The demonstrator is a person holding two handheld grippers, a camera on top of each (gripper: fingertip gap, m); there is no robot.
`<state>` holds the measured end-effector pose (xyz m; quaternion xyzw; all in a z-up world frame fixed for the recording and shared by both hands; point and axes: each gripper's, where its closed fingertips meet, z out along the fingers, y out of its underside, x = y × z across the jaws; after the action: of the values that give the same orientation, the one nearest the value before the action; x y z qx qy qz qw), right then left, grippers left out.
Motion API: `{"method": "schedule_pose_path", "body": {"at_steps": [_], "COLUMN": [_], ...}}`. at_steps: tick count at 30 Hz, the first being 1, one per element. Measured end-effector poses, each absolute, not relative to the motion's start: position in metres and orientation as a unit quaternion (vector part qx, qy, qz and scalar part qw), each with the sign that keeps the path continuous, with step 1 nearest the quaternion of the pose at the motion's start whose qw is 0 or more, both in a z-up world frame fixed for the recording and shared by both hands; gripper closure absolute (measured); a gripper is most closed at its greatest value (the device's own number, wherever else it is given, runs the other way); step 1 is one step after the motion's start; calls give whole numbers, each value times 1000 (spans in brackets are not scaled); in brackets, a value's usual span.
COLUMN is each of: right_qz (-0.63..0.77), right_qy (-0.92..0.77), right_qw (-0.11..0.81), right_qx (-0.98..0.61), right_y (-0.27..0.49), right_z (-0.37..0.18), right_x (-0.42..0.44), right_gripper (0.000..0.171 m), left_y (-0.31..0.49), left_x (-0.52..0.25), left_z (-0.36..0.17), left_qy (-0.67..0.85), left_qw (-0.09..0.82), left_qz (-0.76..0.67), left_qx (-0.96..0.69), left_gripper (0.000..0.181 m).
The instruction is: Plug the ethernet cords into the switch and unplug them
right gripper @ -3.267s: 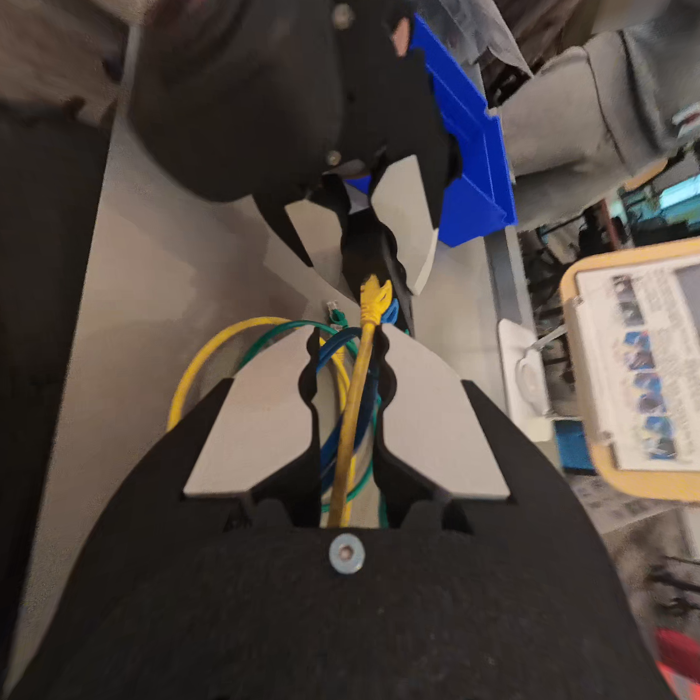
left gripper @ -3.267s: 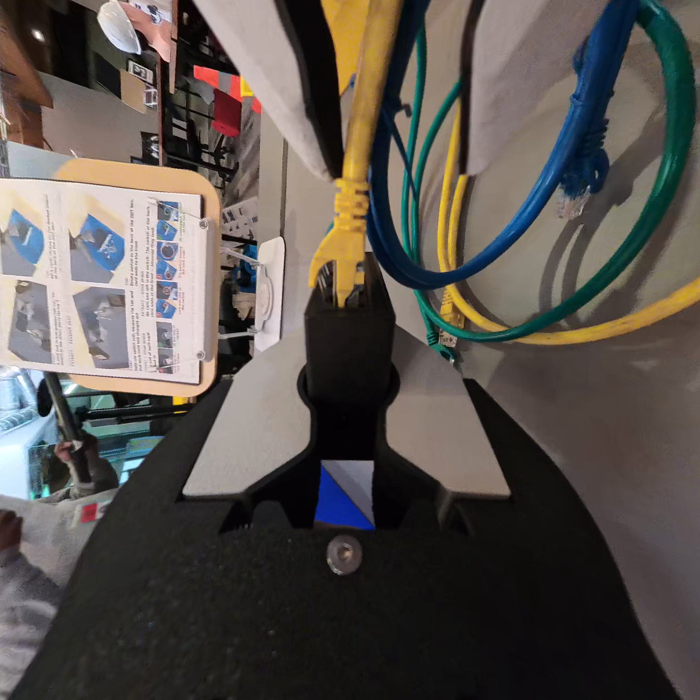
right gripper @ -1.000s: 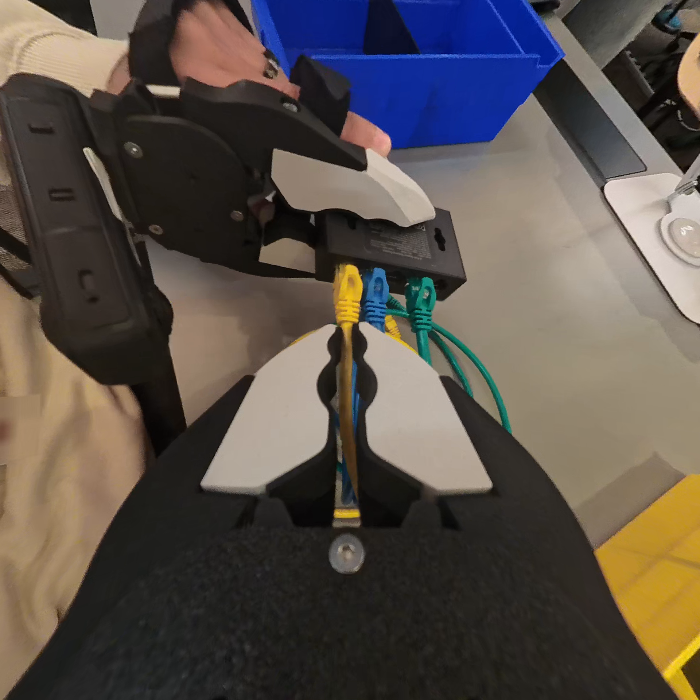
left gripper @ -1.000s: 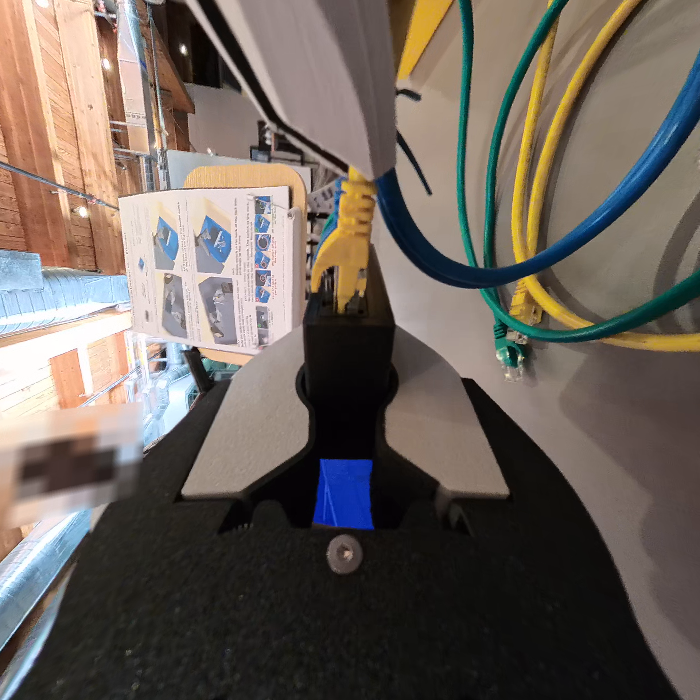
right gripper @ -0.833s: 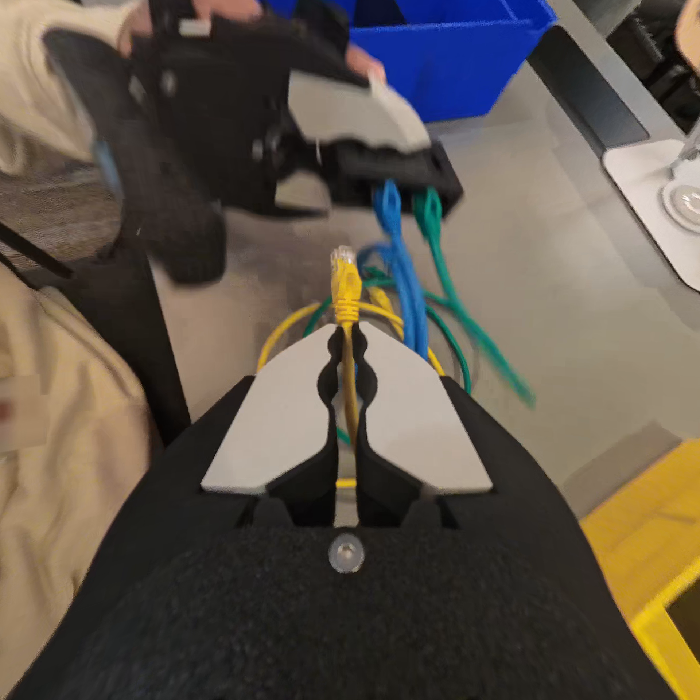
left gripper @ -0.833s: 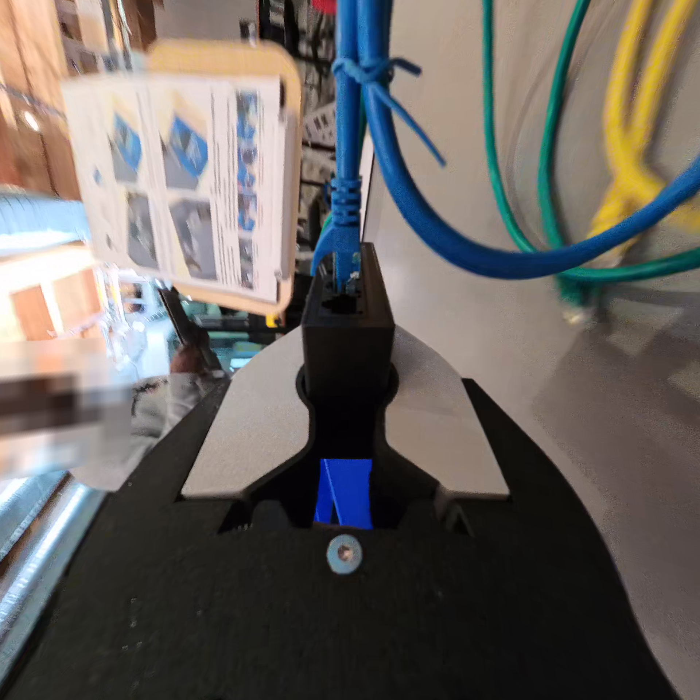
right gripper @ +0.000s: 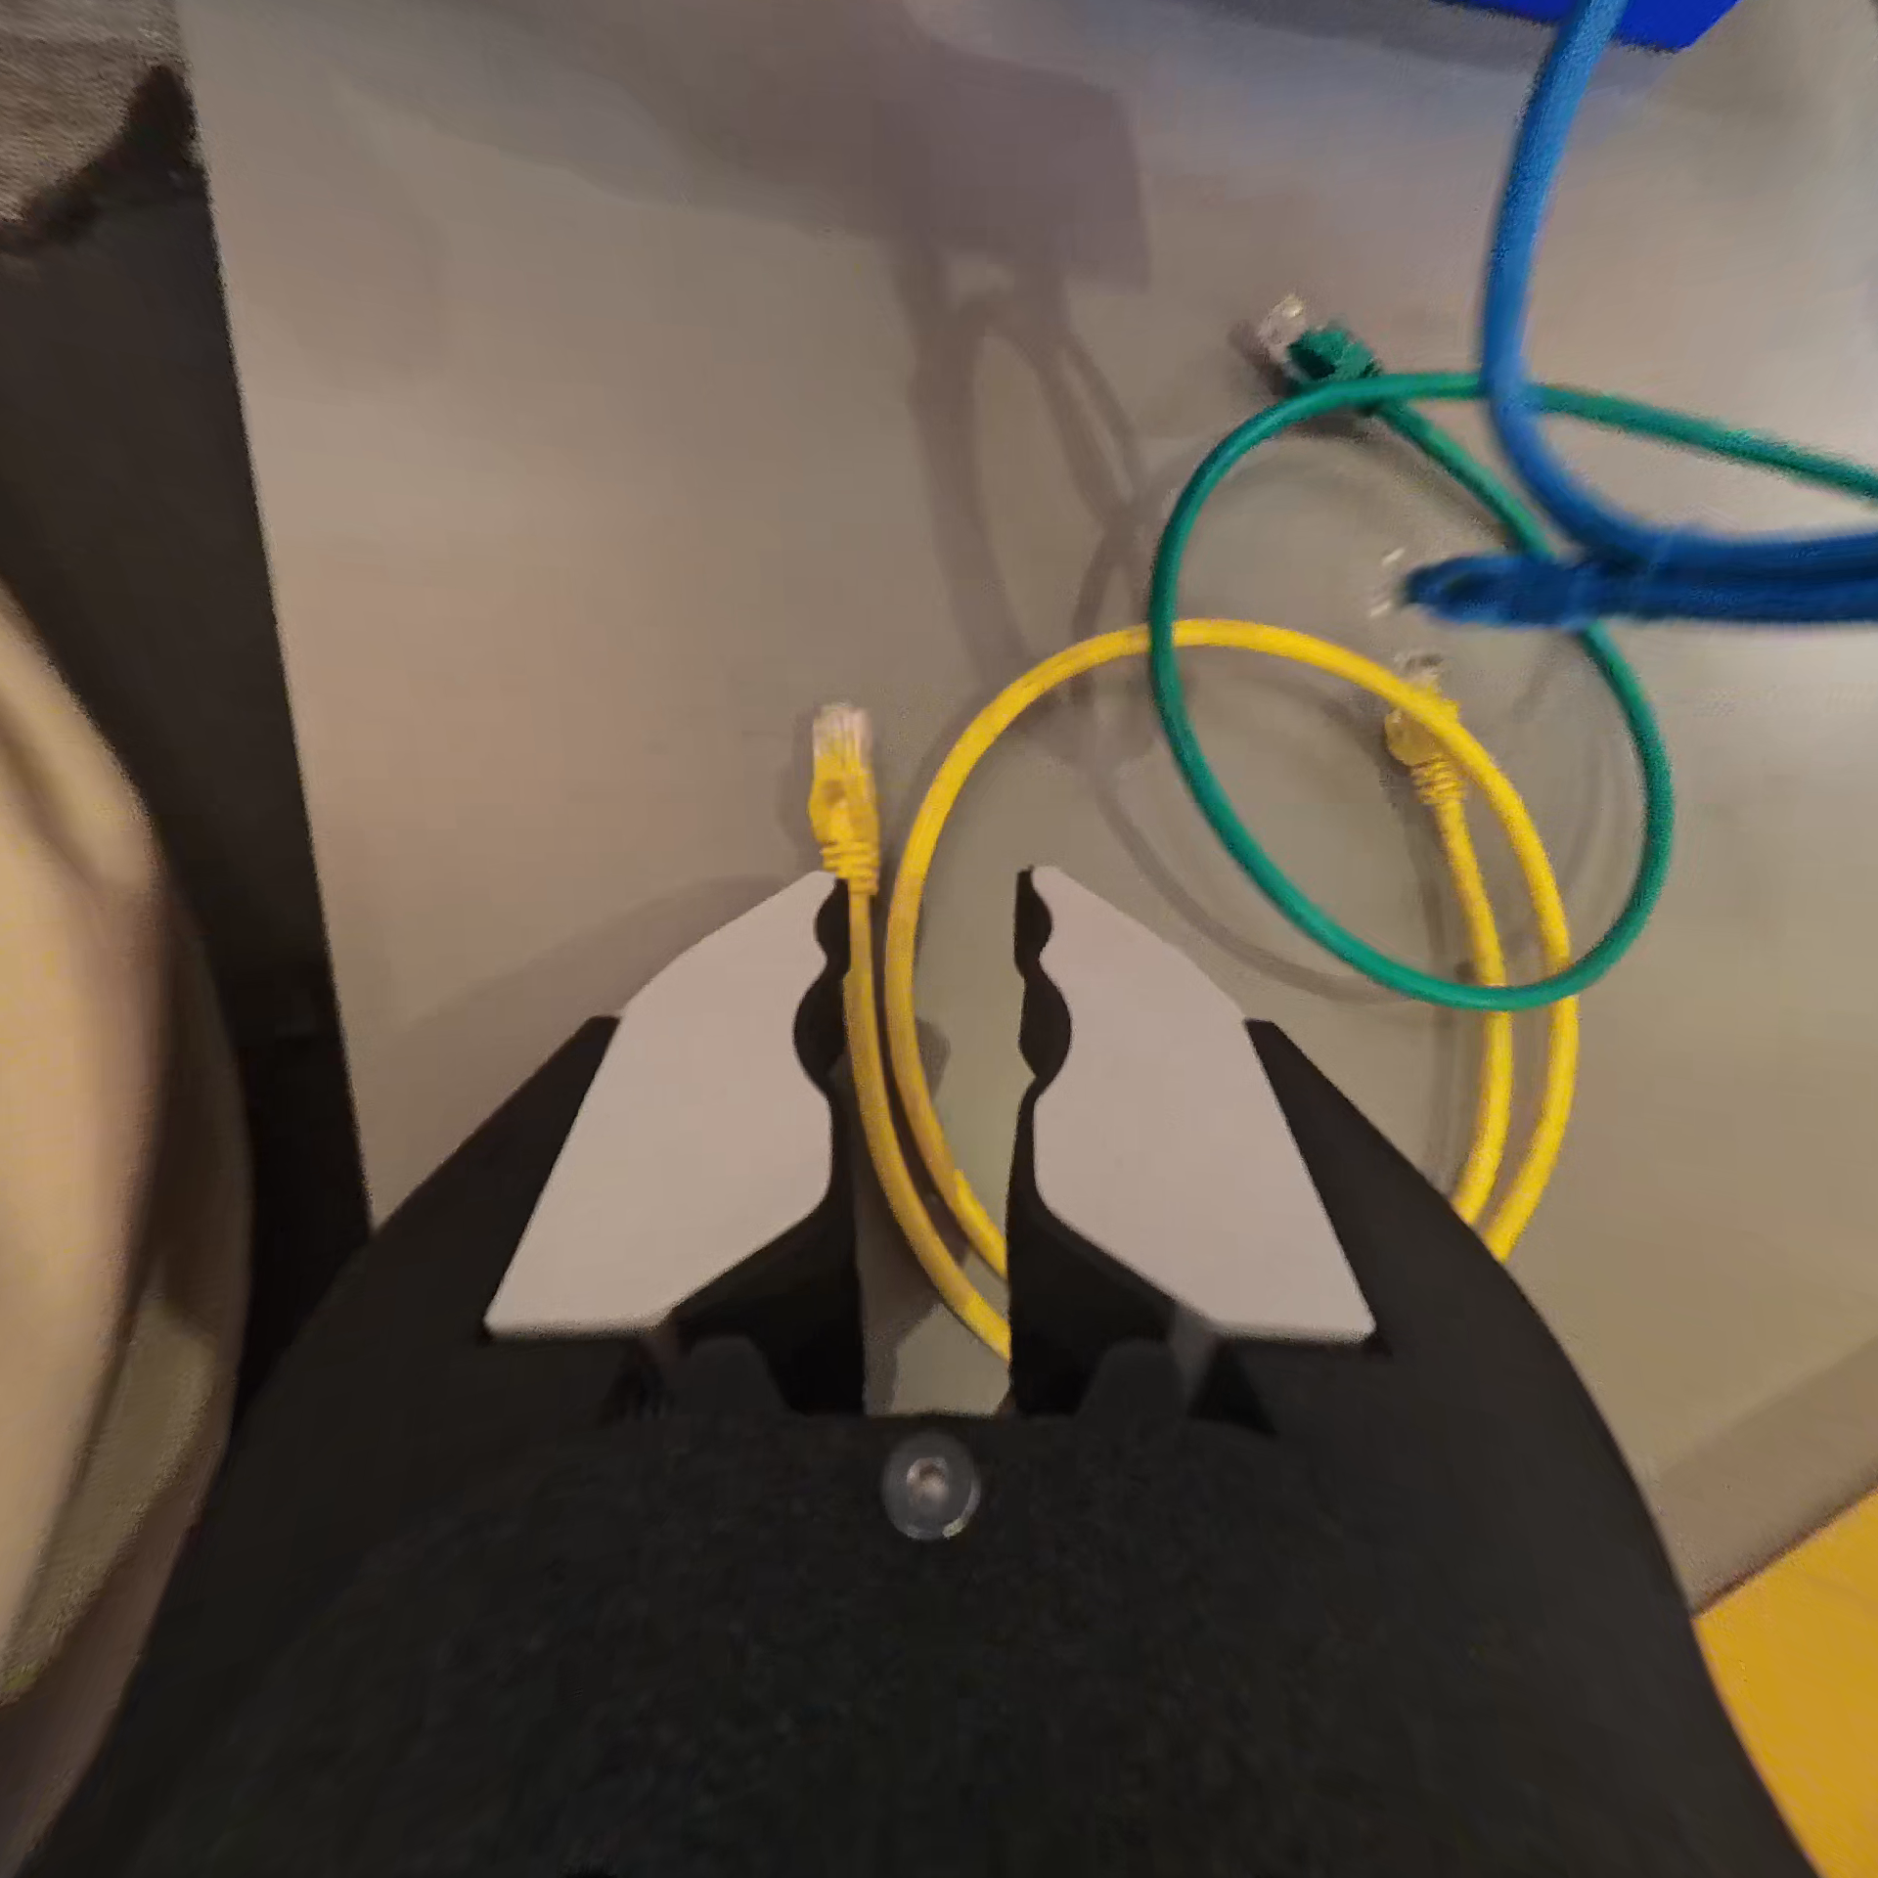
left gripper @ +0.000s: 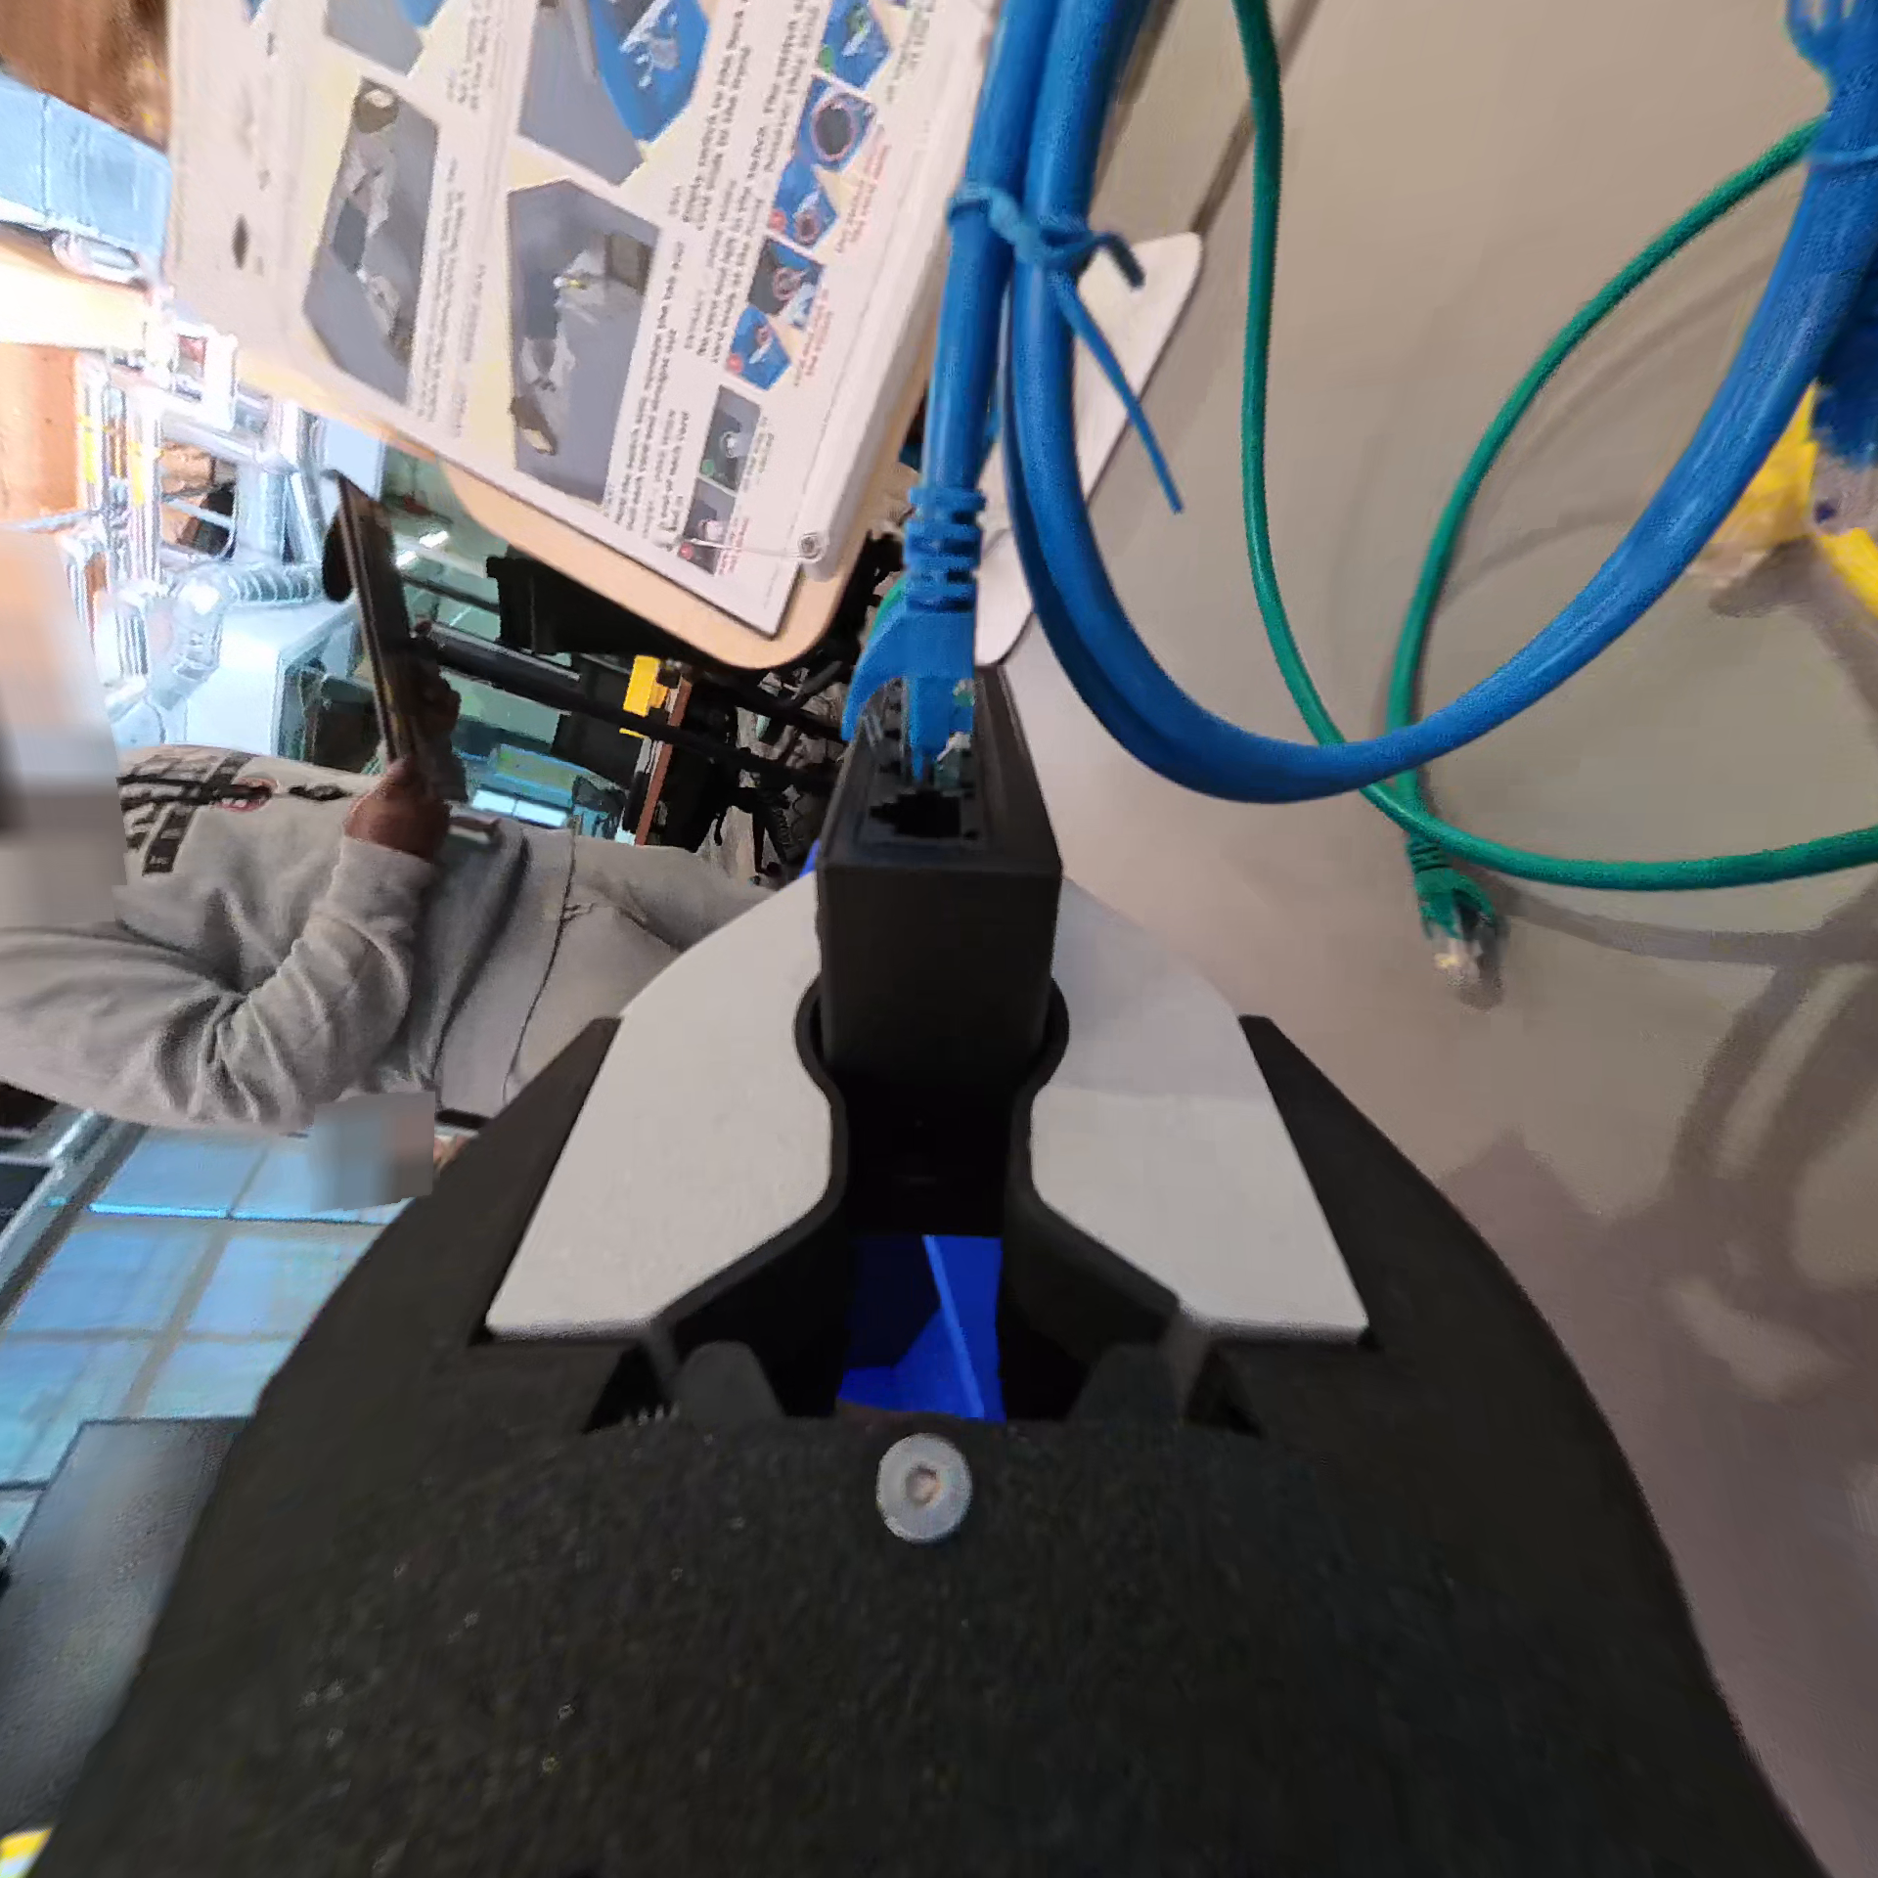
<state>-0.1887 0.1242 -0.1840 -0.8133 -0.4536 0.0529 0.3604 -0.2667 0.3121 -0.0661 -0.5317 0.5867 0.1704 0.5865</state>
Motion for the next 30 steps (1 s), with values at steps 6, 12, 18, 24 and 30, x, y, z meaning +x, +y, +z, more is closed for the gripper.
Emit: {"method": "schedule_pose_path", "body": {"at_steps": [6, 12, 18, 24, 30], "right_qz": [62, 55, 84, -4, -125], "right_qy": [-498, -562, -596, -610, -581], "right_qw": [301, 184, 166, 235, 271], "right_qx": [-811, -804, -781, -757, -757], "right_y": [97, 98, 92, 91, 82], "right_z": [-181, -209, -214, -180, -88], "right_x": [-162, -141, -153, -142, -92], "right_gripper": [129, 137, 160, 161, 160], "left_y": [318, 313, 320, 325, 319], "left_x": [-279, -274, -296, -349, -368], "left_z": [-52, -57, -46, -45, -56], "left_qy": [564, 578, 555, 510, 505], "left_qw": [600, 596, 599, 589, 578], "left_qz": [154, 171, 168, 176, 191], "left_qx": [-546, -530, -552, -602, -612], "left_gripper": [152, 152, 151, 151, 151]}}
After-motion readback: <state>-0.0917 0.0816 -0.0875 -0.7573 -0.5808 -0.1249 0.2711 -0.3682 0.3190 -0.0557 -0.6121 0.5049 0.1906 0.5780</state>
